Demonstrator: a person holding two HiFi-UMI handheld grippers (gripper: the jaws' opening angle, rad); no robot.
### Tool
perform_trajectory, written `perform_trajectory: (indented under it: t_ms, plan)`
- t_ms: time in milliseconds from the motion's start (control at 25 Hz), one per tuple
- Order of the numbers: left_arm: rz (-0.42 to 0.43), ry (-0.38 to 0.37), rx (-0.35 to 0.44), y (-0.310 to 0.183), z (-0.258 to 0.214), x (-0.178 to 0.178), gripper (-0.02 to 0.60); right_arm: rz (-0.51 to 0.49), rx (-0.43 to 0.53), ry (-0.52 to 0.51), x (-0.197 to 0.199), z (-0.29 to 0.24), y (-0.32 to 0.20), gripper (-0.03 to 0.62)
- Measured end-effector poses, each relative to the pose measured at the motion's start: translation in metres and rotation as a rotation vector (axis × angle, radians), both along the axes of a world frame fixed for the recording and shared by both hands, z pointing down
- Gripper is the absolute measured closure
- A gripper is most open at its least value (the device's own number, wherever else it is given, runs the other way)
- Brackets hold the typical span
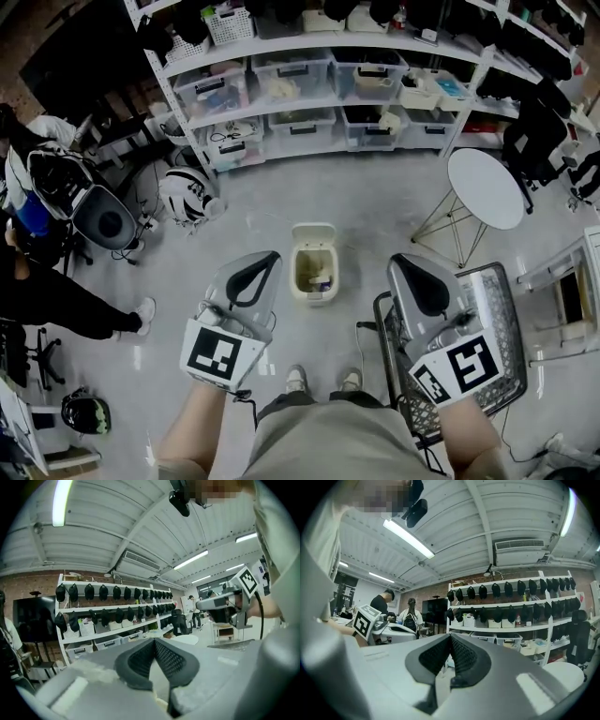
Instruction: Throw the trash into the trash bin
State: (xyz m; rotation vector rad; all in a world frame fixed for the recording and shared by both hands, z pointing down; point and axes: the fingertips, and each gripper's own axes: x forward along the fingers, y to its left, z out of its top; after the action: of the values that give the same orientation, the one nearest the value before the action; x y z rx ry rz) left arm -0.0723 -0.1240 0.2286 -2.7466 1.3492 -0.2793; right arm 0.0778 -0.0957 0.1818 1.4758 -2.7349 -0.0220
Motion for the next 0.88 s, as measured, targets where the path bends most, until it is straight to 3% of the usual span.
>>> perform_trajectory:
  t_ms: [320, 600, 880]
  plan:
    - [-0.002, 0.008, 0.041, 0.032, -0.029, -0.006, 0.58, -0.068, -0.038, -0.037, -0.004, -0.006, 0.033, 0.589]
    - [-0.014, 0.021, -0.018, 0.048, -0.022, -0.004, 0.58, -0.082, -0.046, 0.012, -0.008, 0.0, 0.045, 0.589]
    - [-0.003, 0.02, -0.073, 0.053, 0.003, 0.004, 0.58, -0.089, -0.123, -0.001, -0.01, 0.033, 0.053, 0.589]
